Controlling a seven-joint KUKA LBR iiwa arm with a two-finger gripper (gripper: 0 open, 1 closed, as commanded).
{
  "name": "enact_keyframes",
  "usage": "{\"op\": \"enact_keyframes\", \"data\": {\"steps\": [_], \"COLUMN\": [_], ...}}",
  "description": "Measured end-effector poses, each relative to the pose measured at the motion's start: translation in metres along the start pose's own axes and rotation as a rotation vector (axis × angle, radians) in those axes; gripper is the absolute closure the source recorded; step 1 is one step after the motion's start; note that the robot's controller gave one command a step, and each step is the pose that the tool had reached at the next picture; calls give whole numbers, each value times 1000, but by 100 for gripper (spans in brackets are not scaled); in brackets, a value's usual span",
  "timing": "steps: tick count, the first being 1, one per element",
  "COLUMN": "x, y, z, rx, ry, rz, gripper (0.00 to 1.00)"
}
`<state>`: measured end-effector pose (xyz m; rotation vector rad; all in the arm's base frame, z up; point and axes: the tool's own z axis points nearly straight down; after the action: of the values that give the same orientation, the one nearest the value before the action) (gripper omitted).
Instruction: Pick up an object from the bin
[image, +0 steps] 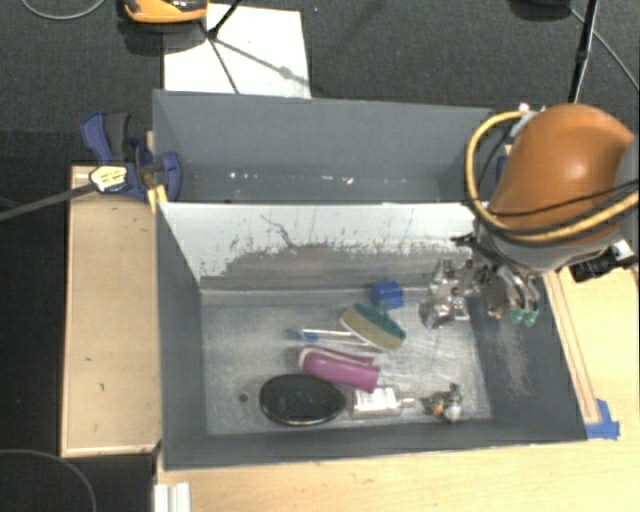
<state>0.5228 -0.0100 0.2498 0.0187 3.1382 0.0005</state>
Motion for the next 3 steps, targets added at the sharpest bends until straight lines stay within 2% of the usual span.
{"op": "enact_keyframes", "data": {"steps": [1,2,3], "x": [0,-39,-62], "y": [0,34,31], "z": [0,149,172], "rx": [0,-1,-1], "ry": [0,6,5], "rz": [0,-228,-131], "gripper": [0,0,0]}}
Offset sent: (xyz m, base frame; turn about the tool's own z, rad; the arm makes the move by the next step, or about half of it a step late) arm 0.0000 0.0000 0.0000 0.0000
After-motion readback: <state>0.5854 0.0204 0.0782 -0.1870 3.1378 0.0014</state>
